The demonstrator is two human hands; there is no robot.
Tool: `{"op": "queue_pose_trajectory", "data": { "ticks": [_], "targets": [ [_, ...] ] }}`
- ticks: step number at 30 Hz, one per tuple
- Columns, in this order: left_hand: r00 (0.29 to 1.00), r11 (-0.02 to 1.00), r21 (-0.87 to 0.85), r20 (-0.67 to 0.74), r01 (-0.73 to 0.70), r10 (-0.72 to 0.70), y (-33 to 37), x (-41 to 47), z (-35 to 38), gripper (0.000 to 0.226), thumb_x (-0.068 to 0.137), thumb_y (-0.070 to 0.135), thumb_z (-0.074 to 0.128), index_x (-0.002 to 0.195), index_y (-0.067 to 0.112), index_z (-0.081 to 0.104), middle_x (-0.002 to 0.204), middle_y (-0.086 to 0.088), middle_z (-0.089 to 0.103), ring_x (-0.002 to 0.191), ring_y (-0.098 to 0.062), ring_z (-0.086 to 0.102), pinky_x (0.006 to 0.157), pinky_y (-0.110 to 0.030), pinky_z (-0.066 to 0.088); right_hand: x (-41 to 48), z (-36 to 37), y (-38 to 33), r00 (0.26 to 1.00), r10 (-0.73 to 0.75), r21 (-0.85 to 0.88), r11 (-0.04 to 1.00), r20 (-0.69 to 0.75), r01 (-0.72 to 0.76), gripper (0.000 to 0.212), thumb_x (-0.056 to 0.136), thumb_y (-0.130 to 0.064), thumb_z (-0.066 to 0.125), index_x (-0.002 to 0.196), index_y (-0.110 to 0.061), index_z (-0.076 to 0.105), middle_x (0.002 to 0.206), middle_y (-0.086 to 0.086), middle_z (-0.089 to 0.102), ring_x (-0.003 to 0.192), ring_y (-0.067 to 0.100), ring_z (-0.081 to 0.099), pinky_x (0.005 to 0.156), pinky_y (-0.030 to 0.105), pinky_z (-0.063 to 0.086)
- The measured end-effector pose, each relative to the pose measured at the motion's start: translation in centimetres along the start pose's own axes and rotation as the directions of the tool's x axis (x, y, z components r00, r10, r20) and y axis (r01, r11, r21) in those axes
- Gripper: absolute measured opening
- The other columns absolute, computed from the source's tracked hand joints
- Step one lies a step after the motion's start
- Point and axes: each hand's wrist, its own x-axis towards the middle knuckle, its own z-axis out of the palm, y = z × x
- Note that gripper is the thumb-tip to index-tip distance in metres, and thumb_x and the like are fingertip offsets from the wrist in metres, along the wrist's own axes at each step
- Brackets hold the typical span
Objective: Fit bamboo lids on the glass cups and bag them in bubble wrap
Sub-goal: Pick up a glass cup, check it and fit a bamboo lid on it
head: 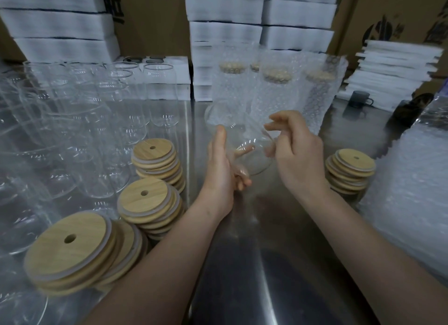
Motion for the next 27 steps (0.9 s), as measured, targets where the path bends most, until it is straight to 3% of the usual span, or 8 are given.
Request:
{"op": "queue_pose_trajectory", "data": {
  "ticks": [4,6,8,10,12,14,19,27],
  "targets": [
    [0.978,0.984,0.125,-0.149,-0.128,0.146,-0.2,-0.2,0.0,0.068,0.094,0.060,0.039,0.149,0.024,0.021,0.114,-0.007,0.069,0.043,-0.016,0.053,0.039,-0.022,0.039,1.2,-2.3,0.8,0.959,0.248,-0.534,0.834,0.135,-0.140,0.024,0.091,-0.021,0.044,0.103,-0.016,0.064,0.106,0.009,0.067,0.097,0.035,0.060,0.072,0.039,0.043],
    [0.956,0.972,0.140,-0.203,-0.188,0.214,-0.1,-0.4,0.2,0.072,0.094,0.054,0.046,0.152,0.026,0.013,0.130,-0.008,0.059,0.075,-0.015,0.069,0.064,-0.035,0.058,1.1,-3.2,0.9,0.887,0.395,-0.677,0.722,0.238,-0.140,0.027,0.089,-0.033,0.049,0.100,-0.013,0.064,0.106,0.012,0.064,0.096,0.036,0.060,0.069,0.037,0.040],
    [0.931,0.960,0.149,-0.248,-0.236,0.267,0.0,-0.5,0.4,0.078,0.094,0.045,0.053,0.153,0.027,0.007,0.131,-0.004,0.057,0.114,-0.023,0.062,0.097,-0.056,0.049,0.8,-3.8,0.7,0.784,0.526,-0.752,0.648,0.330,-0.119,0.037,0.087,-0.041,0.055,0.110,-0.013,0.063,0.115,0.013,0.062,0.104,0.035,0.059,0.075,0.037,0.044],
    [0.908,0.944,0.199,-0.280,-0.262,0.311,0.1,-0.6,0.5,0.086,0.092,0.040,0.059,0.153,0.030,-0.001,0.122,0.002,0.059,0.118,-0.024,0.059,0.101,-0.059,0.044,0.7,-4.1,0.3,0.688,0.619,-0.806,0.586,0.379,-0.083,0.048,0.086,-0.046,0.060,0.123,-0.015,0.059,0.126,0.013,0.059,0.114,0.034,0.057,0.087,0.039,0.049],
    [0.890,0.924,0.265,-0.291,-0.278,0.351,-0.1,-0.6,0.4,0.092,0.090,0.040,0.063,0.153,0.031,-0.004,0.126,0.001,0.055,0.118,-0.018,0.057,0.102,-0.047,0.048,0.8,-4.3,0.0,0.628,0.662,-0.820,0.569,0.409,-0.066,0.047,0.083,-0.045,0.064,0.122,-0.019,0.061,0.129,0.010,0.059,0.116,0.032,0.056,0.093,0.040,0.050],
    [0.870,0.885,0.361,-0.282,-0.293,0.403,-0.4,-0.4,0.0,0.094,0.087,0.043,0.066,0.153,0.026,0.001,0.132,0.002,0.050,0.121,-0.013,0.050,0.097,-0.015,0.044,0.9,-4.4,-0.2,0.595,0.682,-0.819,0.569,0.424,-0.068,0.044,0.084,-0.038,0.063,0.124,-0.019,0.060,0.128,0.010,0.060,0.114,0.030,0.058,0.093,0.040,0.051],
    [0.805,0.791,0.541,-0.312,-0.286,0.505,-0.4,-0.3,-0.5,0.088,0.078,0.053,0.072,0.146,0.023,0.024,0.142,0.010,0.045,0.118,0.002,0.040,0.094,-0.019,0.030,0.8,-4.4,-0.4,0.641,0.671,-0.794,0.589,0.373,-0.154,0.044,0.086,-0.028,0.058,0.129,-0.016,0.056,0.130,0.012,0.058,0.118,0.032,0.056,0.096,0.041,0.050],
    [0.748,0.656,0.711,-0.286,-0.253,0.599,-0.4,-0.1,-1.3,0.084,0.077,0.046,0.076,0.142,0.019,0.030,0.135,0.014,0.043,0.123,-0.004,0.039,0.083,-0.009,0.024,0.7,-2.9,0.0,0.779,0.561,-0.509,0.775,0.281,-0.375,0.051,0.078,-0.048,0.068,0.126,-0.031,0.063,0.117,0.001,0.067,0.111,0.025,0.062,0.084,0.032,0.047]
  ]
}}
